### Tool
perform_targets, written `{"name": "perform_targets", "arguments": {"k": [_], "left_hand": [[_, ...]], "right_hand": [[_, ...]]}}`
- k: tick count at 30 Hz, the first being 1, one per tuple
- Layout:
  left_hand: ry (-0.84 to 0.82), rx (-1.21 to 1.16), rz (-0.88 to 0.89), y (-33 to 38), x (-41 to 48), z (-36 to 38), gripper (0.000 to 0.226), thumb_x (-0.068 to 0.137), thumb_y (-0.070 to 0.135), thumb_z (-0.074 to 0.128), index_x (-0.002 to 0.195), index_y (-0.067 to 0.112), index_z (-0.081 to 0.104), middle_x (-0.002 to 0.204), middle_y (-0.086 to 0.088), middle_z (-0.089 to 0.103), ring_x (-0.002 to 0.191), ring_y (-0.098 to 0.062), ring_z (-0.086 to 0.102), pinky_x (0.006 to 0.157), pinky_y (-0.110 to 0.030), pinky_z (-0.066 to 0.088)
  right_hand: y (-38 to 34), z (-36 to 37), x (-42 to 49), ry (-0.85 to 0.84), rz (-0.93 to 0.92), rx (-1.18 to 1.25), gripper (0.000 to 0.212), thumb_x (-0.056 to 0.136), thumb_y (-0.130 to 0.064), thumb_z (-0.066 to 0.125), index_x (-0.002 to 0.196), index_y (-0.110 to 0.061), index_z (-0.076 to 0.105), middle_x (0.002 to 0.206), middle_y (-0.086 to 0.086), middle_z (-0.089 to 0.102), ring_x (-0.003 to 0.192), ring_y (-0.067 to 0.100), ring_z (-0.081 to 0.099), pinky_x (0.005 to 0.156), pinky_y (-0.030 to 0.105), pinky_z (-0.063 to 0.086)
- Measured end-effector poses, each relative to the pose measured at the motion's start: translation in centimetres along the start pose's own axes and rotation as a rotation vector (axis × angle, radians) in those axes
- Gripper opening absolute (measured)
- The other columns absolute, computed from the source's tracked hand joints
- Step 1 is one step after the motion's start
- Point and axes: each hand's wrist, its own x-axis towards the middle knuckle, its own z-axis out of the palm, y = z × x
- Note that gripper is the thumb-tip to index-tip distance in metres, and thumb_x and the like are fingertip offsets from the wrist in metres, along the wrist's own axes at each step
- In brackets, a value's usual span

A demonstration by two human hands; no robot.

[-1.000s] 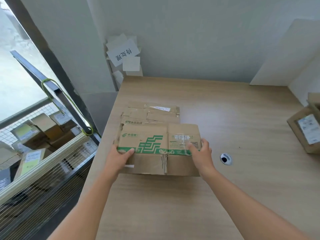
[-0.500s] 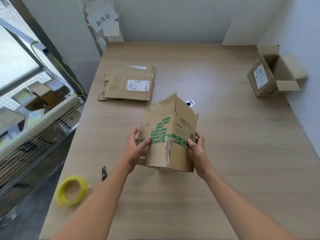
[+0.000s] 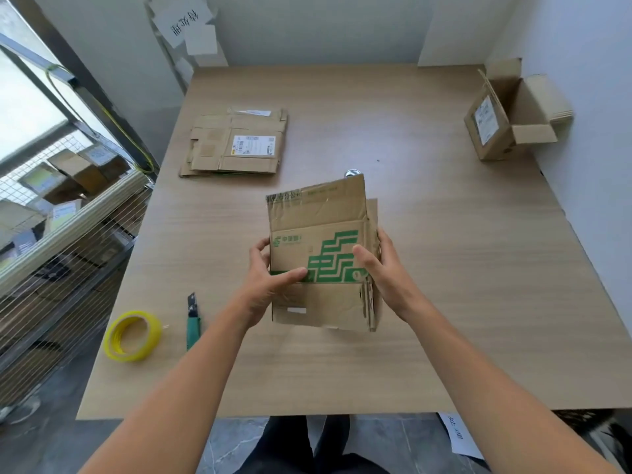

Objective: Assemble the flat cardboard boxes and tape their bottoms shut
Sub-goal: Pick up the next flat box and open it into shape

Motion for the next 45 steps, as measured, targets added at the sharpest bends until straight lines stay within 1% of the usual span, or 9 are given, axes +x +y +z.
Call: {"name": "perform_targets", "arguments": {"k": [6, 10, 15, 25, 29, 32, 39, 42, 45], "left_hand": [[0.141, -0.090, 0.174, 1.7, -1.7, -0.2, 0.083, 0.067, 0.059, 0.086, 0.132, 0.048, 0.035, 0.137, 0.009, 0.054, 0.121, -0.013, 0.061, 0.086, -0.031, 0.057], [0.100, 0.091, 0.255, 0.6, -3.6, -0.1, 0.087, 0.073, 0.063, 0.078, 0.146, 0.047, 0.033, 0.140, 0.012, 0.046, 0.123, -0.003, 0.056, 0.090, -0.025, 0.055], [0.054, 0.346, 0.232, -0.3, -4.5, -0.9, 0.051, 0.077, 0.067, 0.071, 0.121, 0.044, 0.057, 0.134, 0.023, 0.031, 0.122, 0.009, 0.044, 0.101, -0.030, 0.053], [0.045, 0.395, 0.335, -0.6, -4.2, -2.1, 0.021, 0.086, 0.064, 0.063, 0.106, 0.058, 0.067, 0.144, 0.017, 0.035, 0.121, -0.022, 0.057, 0.091, -0.032, 0.056], [0.139, 0.435, 0.285, -1.4, -4.4, -2.1, 0.040, 0.086, 0.073, 0.054, 0.107, 0.039, 0.061, 0.133, 0.024, 0.041, 0.118, -0.003, 0.052, 0.087, -0.025, 0.056], [0.227, 0.398, 0.167, -1.3, -3.9, -1.5, 0.059, 0.083, 0.052, 0.074, 0.126, 0.043, 0.034, 0.120, 0.017, 0.047, 0.102, -0.014, 0.060, 0.070, -0.022, 0.057], [-0.114, 0.380, 0.065, 1.2, -0.1, -3.3, 0.124, 0.083, 0.010, 0.080, 0.153, 0.048, -0.015, 0.162, 0.015, 0.008, 0.126, -0.011, 0.043, 0.092, -0.018, 0.045], [-0.151, 0.401, 0.151, 2.3, 0.9, -2.6, 0.117, 0.083, 0.006, 0.080, 0.156, 0.047, -0.002, 0.158, 0.011, 0.021, 0.124, 0.000, 0.046, 0.088, -0.010, 0.048], [-0.070, 0.261, 0.139, 2.2, 0.7, -2.1, 0.067, 0.084, 0.040, 0.078, 0.138, 0.039, 0.038, 0.149, 0.009, 0.033, 0.127, -0.012, 0.050, 0.093, -0.022, 0.051]], "right_hand": [[0.5, -0.3, -0.9, -0.122, -0.271, 0.067, 0.105, 0.085, -0.015, 0.076, 0.155, -0.056, 0.010, 0.160, -0.009, 0.031, 0.135, 0.012, 0.052, 0.100, 0.044, 0.055], [2.4, 0.7, -1.7, -0.110, -0.286, -0.023, 0.093, 0.080, -0.054, 0.078, 0.152, -0.059, 0.019, 0.163, -0.008, 0.021, 0.150, 0.021, 0.030, 0.113, 0.056, 0.041], [4.4, 1.5, -2.3, -0.025, -0.270, -0.031, 0.077, 0.079, -0.078, 0.063, 0.148, -0.060, 0.033, 0.165, -0.011, 0.016, 0.155, 0.008, 0.011, 0.122, 0.049, 0.031], [4.7, 3.1, -2.4, 0.035, -0.281, 0.021, 0.068, 0.078, -0.078, 0.064, 0.140, -0.054, 0.047, 0.162, -0.010, 0.015, 0.146, -0.007, 0.027, 0.115, 0.018, 0.032], [5.1, 3.9, -2.6, 0.060, -0.257, 0.114, 0.066, 0.085, -0.063, 0.068, 0.141, -0.062, 0.034, 0.161, 0.002, 0.027, 0.147, 0.015, 0.036, 0.116, 0.034, 0.039], [6.1, 4.5, -2.7, 0.139, -0.213, 0.136, 0.071, 0.089, -0.034, 0.072, 0.145, -0.045, 0.030, 0.156, 0.002, 0.034, 0.143, 0.021, 0.041, 0.113, 0.052, 0.042], [5.8, 3.1, -1.6, 0.081, -0.086, 0.019, 0.111, 0.090, -0.025, 0.077, 0.159, -0.043, -0.009, 0.149, -0.027, 0.030, 0.139, -0.004, 0.036, 0.114, 0.040, 0.043], [5.1, 2.4, -0.8, 0.083, -0.077, -0.029, 0.116, 0.087, -0.029, 0.080, 0.157, -0.048, -0.011, 0.147, -0.018, 0.031, 0.133, -0.007, 0.039, 0.108, 0.031, 0.047], [5.0, 2.2, -0.5, 0.078, -0.094, -0.107, 0.116, 0.085, -0.034, 0.081, 0.155, -0.054, -0.009, 0.143, -0.010, 0.028, 0.126, -0.004, 0.042, 0.104, 0.019, 0.039]]}}
